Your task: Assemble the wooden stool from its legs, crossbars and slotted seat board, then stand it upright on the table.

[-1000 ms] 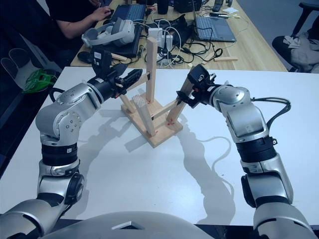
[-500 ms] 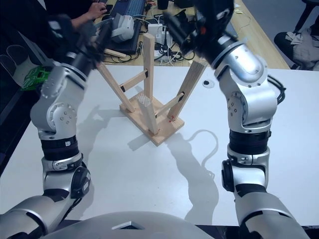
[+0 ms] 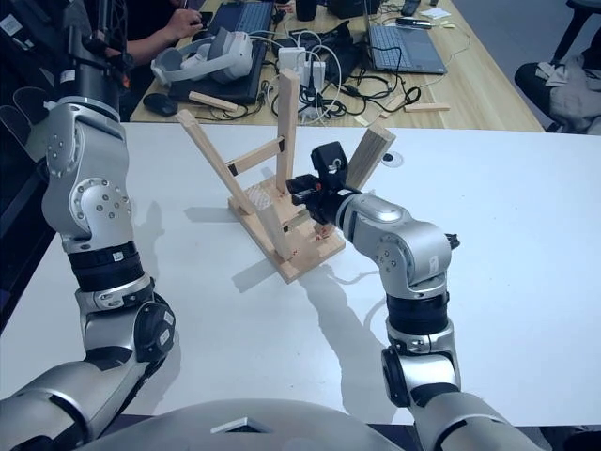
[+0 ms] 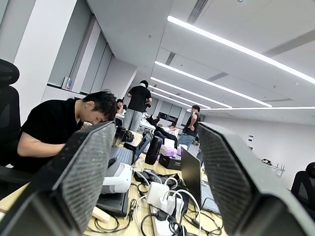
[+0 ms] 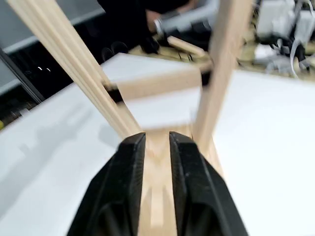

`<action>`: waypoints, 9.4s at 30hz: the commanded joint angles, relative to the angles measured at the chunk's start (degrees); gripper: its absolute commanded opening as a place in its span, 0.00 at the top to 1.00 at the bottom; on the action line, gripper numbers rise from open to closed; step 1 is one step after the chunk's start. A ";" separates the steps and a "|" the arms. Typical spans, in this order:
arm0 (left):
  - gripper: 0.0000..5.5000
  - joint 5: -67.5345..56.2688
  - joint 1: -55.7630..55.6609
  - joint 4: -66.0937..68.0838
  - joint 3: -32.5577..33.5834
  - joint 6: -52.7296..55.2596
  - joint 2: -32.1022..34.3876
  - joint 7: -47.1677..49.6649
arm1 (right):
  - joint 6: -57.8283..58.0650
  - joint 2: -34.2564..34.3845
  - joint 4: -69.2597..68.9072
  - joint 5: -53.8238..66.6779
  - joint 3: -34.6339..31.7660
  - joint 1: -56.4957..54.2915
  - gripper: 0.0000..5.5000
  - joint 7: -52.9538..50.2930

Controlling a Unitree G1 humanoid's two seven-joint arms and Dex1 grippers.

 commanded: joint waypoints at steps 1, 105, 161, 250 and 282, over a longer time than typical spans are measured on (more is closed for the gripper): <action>0.45 0.40 -1.32 0.72 -0.15 -0.35 0.86 -0.22 | 0.89 -1.34 -3.22 5.08 -6.50 -7.86 0.98 1.46; 0.45 -2.60 20.33 33.57 -6.71 9.43 5.65 -36.51 | -42.90 -17.15 62.84 -14.63 0.79 6.11 1.00 47.03; 1.00 5.89 20.57 39.53 -12.02 -3.19 6.06 -43.04 | -44.26 -15.81 64.84 -17.22 1.47 5.57 1.00 45.07; 1.00 -6.96 28.80 13.69 -12.81 15.20 11.33 -50.11 | -26.36 -24.20 31.86 -7.27 -0.18 13.09 1.00 53.02; 1.00 5.88 29.61 21.42 -15.44 3.21 12.90 -42.40 | -51.49 -27.30 53.74 -25.38 7.67 12.60 1.00 43.84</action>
